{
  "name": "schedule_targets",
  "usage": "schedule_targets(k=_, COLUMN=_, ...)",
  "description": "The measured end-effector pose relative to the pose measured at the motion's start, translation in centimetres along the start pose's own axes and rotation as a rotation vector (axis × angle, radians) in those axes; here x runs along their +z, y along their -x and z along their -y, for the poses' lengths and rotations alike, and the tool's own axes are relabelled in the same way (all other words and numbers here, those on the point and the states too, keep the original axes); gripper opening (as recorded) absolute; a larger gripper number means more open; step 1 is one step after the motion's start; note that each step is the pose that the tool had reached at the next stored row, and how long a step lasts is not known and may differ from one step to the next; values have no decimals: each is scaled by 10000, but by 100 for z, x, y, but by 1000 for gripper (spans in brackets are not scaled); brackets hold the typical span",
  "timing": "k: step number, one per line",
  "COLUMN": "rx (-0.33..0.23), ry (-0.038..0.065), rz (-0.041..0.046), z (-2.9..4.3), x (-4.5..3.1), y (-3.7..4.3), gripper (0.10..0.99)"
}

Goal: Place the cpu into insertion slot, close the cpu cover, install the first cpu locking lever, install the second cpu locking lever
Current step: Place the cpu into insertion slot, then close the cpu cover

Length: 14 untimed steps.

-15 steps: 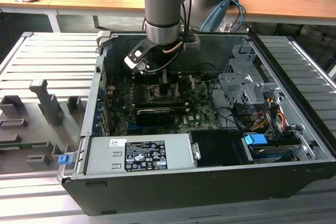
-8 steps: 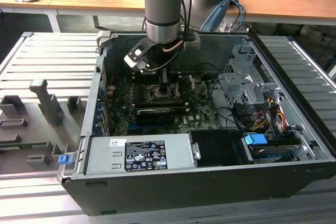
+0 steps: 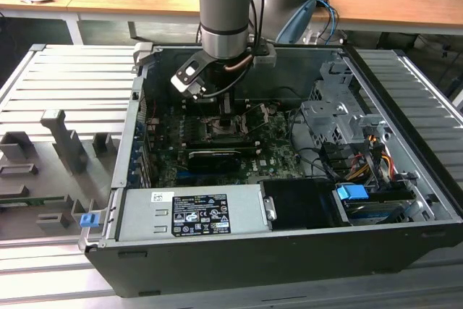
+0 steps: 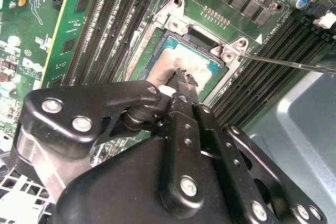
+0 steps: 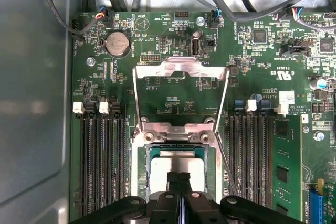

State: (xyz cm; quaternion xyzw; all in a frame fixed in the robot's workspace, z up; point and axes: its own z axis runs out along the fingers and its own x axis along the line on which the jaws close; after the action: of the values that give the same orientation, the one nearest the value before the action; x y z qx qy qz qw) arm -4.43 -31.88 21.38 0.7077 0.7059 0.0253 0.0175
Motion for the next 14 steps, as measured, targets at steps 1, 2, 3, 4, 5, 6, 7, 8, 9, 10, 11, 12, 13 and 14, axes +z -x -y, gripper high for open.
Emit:
schedule_targets(k=1, rx=1, ry=0, rz=0, z=0, x=-1, y=0, gripper=106)
schedule_targets(k=2, rx=1, ry=0, rz=1, z=0, x=-3, y=0, gripper=106)
schedule_targets(k=3, rx=2, ry=0, rz=1, z=0, x=-4, y=0, gripper=106)
schedule_targets(k=4, rx=3, ry=0, rz=5, z=0, x=-5, y=0, gripper=106)
schedule_targets(k=5, rx=2, ry=-2, rz=17, z=-1, x=-10, y=0, gripper=106)
schedule_targets(k=6, rx=3, ry=0, rz=17, z=-1, x=-11, y=0, gripper=106)
schedule_targets(k=7, rx=3, ry=1, rz=16, z=-1, x=-11, y=0, gripper=106)
schedule_targets(k=8, rx=5, ry=1, rz=15, z=-1, x=-11, y=0, gripper=106)
schedule_targets(k=9, rx=6, ry=0, rz=16, z=-1, x=-12, y=0, gripper=106)
schedule_targets(k=10, rx=7, ry=0, rz=18, z=-1, x=-14, y=0, gripper=106)
schedule_targets(k=11, rx=7, ry=0, rz=18, z=-1, x=-15, y=0, gripper=106)
schedule_targets(k=12, rx=9, ry=0, rz=18, z=-1, x=-17, y=0, gripper=106)
schedule_targets(k=13, rx=9, ry=0, rz=17, z=-1, x=-17, y=0, gripper=106)
schedule_targets(k=14, rx=11, ry=1, rz=19, z=-1, x=-17, y=0, gripper=106)
